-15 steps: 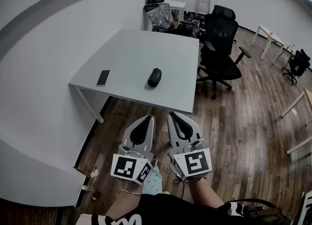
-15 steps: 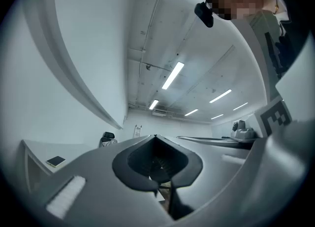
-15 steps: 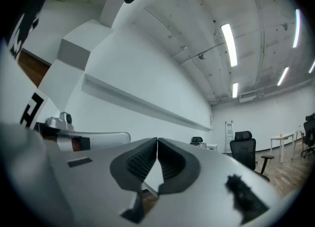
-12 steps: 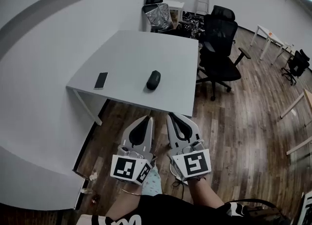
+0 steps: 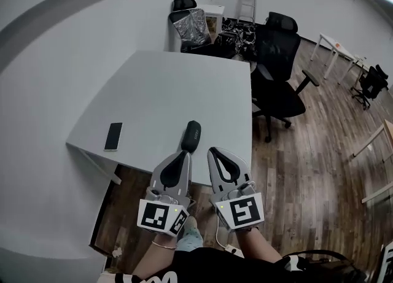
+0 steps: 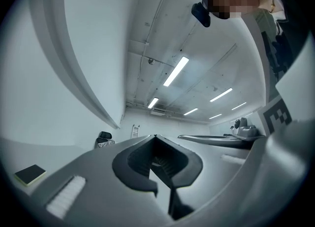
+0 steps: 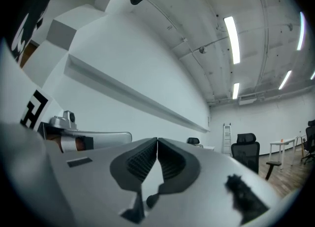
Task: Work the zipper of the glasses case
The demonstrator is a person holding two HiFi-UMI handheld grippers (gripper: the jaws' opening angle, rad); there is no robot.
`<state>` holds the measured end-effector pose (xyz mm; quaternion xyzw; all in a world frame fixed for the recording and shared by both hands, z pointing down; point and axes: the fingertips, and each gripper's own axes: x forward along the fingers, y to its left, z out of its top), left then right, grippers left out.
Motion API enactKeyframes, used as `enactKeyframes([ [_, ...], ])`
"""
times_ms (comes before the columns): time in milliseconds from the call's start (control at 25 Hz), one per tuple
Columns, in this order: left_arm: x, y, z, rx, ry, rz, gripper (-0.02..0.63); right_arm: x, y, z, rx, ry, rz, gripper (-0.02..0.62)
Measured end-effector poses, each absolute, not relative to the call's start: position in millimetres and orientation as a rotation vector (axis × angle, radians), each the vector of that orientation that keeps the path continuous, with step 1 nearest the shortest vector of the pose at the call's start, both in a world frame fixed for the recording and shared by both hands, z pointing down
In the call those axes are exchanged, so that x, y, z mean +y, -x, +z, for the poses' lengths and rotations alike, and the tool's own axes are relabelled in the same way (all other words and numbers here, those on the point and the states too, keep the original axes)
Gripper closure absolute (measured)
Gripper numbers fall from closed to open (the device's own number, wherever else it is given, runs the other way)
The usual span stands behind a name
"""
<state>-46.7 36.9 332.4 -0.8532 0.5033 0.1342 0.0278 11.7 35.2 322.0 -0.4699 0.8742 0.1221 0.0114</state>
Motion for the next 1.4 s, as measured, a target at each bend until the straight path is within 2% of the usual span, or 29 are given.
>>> enactKeyframes([
  [200,-57,62,321,1.503,2.675,0.375,0.603,-54,-1,309,2.689,1.556,0.356,0.587],
  [480,-120,69,335,1.499,2.778,0.370,0.603,-116,6,311,2.703,1.573,0.375,0.587],
  [720,-157,62,381,1.489,2.953,0.050,0.601,-139,6,301,2.699,1.550,0.400,0.586],
  [760,-164,62,396,1.481,3.022,-0.021,0.570,-140,7,299,2.699,1.543,0.403,0.587],
  [800,-171,61,414,1.475,3.100,-0.098,0.482,-142,6,298,2.698,1.549,0.391,0.587],
  [920,-192,59,472,1.481,3.336,-0.346,0.305,-145,0,297,2.700,1.568,0.356,0.586],
  [960,-199,58,491,1.480,3.408,-0.426,0.282,-145,0,297,2.705,1.553,0.371,0.587],
  [1040,-211,55,527,1.478,3.532,-0.558,0.245,-146,-2,299,2.712,1.516,0.410,0.586],
  [1200,-221,51,588,1.508,3.631,-0.826,0.235,-148,-10,305,2.716,1.521,0.404,0.587],
  [1400,-218,26,613,1.347,3.625,-1.056,0.233,-154,-24,315,2.718,1.558,0.385,0.587],
])
